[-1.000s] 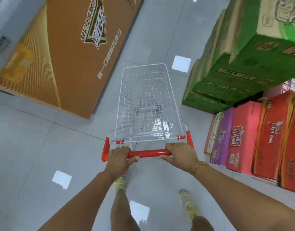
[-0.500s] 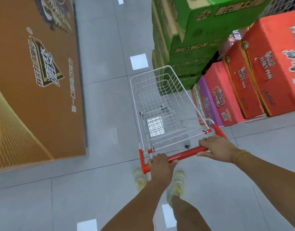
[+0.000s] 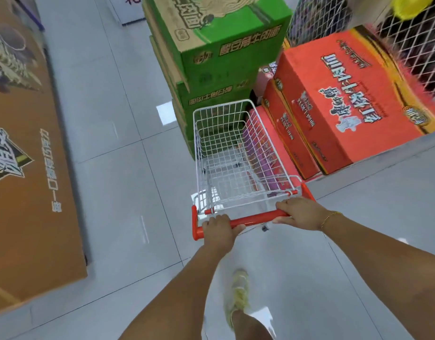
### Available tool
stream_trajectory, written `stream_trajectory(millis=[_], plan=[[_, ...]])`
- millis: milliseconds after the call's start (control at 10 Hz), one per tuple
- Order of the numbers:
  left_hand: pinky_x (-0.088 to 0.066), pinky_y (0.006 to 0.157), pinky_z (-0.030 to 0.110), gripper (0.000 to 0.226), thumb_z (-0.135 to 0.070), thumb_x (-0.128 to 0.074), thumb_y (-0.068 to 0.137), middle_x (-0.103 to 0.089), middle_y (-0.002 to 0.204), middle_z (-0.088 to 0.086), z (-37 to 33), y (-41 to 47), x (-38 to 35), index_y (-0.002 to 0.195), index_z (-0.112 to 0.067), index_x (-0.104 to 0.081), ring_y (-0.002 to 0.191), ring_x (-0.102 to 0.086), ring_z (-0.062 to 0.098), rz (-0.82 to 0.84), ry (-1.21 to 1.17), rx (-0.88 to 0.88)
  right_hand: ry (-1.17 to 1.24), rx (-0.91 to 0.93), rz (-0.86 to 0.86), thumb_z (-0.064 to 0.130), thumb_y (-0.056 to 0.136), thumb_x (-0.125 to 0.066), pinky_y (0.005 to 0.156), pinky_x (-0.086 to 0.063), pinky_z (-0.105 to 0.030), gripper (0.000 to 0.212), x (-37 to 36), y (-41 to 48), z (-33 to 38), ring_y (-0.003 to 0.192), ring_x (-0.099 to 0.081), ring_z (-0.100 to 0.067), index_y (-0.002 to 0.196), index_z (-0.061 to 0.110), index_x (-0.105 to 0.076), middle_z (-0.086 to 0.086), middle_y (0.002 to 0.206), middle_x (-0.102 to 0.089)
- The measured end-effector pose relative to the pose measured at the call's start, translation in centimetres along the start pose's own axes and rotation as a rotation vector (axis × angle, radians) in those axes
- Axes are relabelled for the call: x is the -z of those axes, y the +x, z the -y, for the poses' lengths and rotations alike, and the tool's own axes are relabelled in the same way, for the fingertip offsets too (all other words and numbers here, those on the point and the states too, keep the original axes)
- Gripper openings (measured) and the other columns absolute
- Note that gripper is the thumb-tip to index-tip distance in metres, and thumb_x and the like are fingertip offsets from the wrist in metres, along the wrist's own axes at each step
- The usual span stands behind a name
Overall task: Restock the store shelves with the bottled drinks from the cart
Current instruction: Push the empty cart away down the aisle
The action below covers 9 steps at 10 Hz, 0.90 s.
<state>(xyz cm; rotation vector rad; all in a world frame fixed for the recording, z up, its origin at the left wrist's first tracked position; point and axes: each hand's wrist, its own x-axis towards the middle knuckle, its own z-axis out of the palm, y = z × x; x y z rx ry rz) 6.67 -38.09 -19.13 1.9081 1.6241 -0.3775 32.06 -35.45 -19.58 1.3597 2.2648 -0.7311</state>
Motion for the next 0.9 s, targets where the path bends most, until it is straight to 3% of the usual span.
stream_trajectory(millis=[100, 200, 300, 400, 500, 600, 700, 800, 900], plan=[[-0.036, 0.092, 0.038, 0.133, -0.082, 0.036, 0.039, -0.061, 0.108, 0.008, -0.9, 0.5, -0.5, 0.108, -0.011, -0.054, 0.103, -0.054, 0.027, -0.029, -0.057, 0.006, 0.028, -0.001, 0.048, 0.061, 0.09, -0.033, 0.074, -0.043, -0.032, 0.042, 0.6, -0.1, -1.1, 0.072, -0.045, -0.014, 0.095, 0.022, -0.048, 0.003, 0.08, -0.051], [-0.037, 0.093, 0.039, 0.135, -0.081, 0.035, 0.039, -0.061, 0.108, 0.009, -2.5, 0.4, 0.0, 0.109, -0.01, -0.055, 0.104, -0.054, 0.027, 0.011, -0.072, 0.026, 0.007, -0.006, 0.097, 0.06, 0.091, -0.035, 0.076, -0.039, -0.032, 0.038, 1.5, -0.3, -2.3, 0.073, -0.045, -0.016, 0.092, 0.023, -0.045, 0.002, 0.079, -0.049], [-0.039, 0.091, 0.041, 0.103, -0.076, 0.008, 0.066, -0.061, 0.107, 0.011, -4.0, 0.9, -0.1, 0.108, -0.007, -0.056, 0.104, -0.056, 0.03, -0.007, 0.003, 0.07, -0.042, -0.031, 0.08, 0.062, 0.09, -0.033, 0.083, -0.038, -0.033, 0.046, 1.8, -0.5, -3.4, 0.079, -0.051, -0.02, 0.099, 0.02, -0.049, -0.005, 0.086, -0.058], [-0.046, 0.08, 0.044, 0.096, -0.071, 0.006, 0.082, -0.065, 0.092, 0.013, -4.3, 1.1, -0.2, 0.096, -0.004, -0.062, 0.089, -0.063, 0.034, 0.019, 0.047, 0.058, -0.042, -0.095, 0.048, 0.062, 0.09, -0.032, 0.091, -0.031, -0.03, 0.048, 1.1, -0.9, -3.1, 0.09, -0.052, -0.02, 0.108, 0.02, -0.049, -0.004, 0.095, -0.059], [-0.047, 0.084, 0.045, 0.077, -0.063, -0.01, 0.092, -0.064, 0.101, 0.014, -3.8, 1.5, 0.3, 0.104, -0.004, -0.058, 0.097, -0.062, 0.033, 0.045, 0.079, 0.027, -0.015, -0.176, 0.015, 0.058, 0.091, -0.035, 0.099, -0.026, -0.03, 0.05, 1.1, -1.4, -1.7, 0.103, -0.049, -0.02, 0.115, 0.018, -0.048, -0.004, 0.105, -0.056], [-0.038, 0.1, 0.043, 0.065, -0.059, -0.028, 0.093, -0.055, 0.124, 0.015, -3.5, 2.4, 0.8, 0.123, -0.004, -0.045, 0.118, -0.052, 0.033, 0.336, 0.017, 0.059, 0.163, -0.338, -0.036, 0.054, 0.089, -0.047, 0.099, -0.029, -0.032, 0.047, 1.0, -1.9, -0.2, 0.107, -0.046, -0.023, 0.115, 0.016, -0.051, -0.006, 0.111, -0.056], [-0.047, 0.096, 0.042, 0.063, -0.054, -0.039, 0.092, -0.059, 0.12, 0.017, -3.4, 3.4, 2.9, 0.123, 0.0, -0.045, 0.111, -0.058, 0.032, 0.459, -0.031, 0.027, 0.398, -0.55, -0.108, 0.038, 0.088, -0.058, 0.1, -0.038, -0.037, 0.043, 1.9, -2.3, 2.2, 0.115, -0.047, -0.027, 0.121, 0.013, -0.051, -0.011, 0.123, -0.053], [-0.049, 0.084, 0.035, 0.045, -0.036, -0.048, 0.092, -0.064, 0.108, 0.019, -4.3, 4.3, 6.9, 0.113, 0.003, -0.051, 0.107, -0.061, 0.033, 0.516, 0.049, -0.137, 0.617, -0.751, -0.2, 0.018, 0.088, -0.057, 0.1, -0.042, -0.041, 0.041, 2.9, -3.2, 4.9, 0.119, -0.049, -0.031, 0.128, 0.012, -0.049, -0.014, 0.129, -0.052], [-0.05, 0.081, 0.033, 0.031, -0.029, -0.048, 0.093, -0.063, 0.091, 0.016, -7.0, 4.6, 13.1, 0.099, 0.0, -0.057, 0.098, -0.063, 0.029, 0.524, 0.131, -0.324, 0.716, -0.846, -0.295, 0.019, 0.087, -0.058, 0.095, -0.044, -0.036, 0.028, 5.3, -5.6, 6.8, 0.112, -0.055, -0.03, 0.113, 0.01, -0.06, -0.013, 0.118, -0.06]])
